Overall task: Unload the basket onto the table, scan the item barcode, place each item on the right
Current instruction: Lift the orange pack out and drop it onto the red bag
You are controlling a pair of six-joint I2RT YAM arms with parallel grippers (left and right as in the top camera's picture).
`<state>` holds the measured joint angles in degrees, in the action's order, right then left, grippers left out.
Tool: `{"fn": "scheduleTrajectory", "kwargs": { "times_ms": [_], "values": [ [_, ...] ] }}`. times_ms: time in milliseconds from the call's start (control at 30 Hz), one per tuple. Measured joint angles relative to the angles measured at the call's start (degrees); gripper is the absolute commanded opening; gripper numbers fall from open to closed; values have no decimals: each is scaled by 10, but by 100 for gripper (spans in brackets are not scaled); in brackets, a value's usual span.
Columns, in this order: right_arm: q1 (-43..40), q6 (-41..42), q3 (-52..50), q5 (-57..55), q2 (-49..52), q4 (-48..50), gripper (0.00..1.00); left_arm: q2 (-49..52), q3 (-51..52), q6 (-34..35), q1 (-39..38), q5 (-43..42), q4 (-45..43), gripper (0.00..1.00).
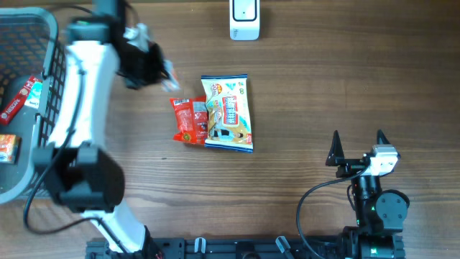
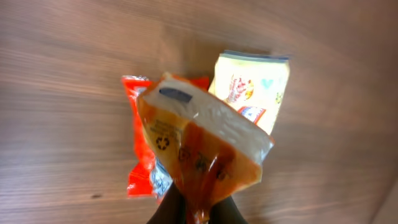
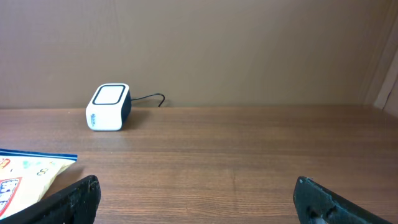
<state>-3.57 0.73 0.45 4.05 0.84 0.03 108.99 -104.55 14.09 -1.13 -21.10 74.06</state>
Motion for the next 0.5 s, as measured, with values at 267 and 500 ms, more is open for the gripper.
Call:
{"fn": "scheduleTrajectory", "kwargs": {
  "times_ms": [267,500],
  "values": [
    [0,0,0,0,0,0,99,58,93,13,-92,3,-78,100],
    [0,0,0,0,0,0,100,59,85,17,-91,3,-47,100]
  ]
}}
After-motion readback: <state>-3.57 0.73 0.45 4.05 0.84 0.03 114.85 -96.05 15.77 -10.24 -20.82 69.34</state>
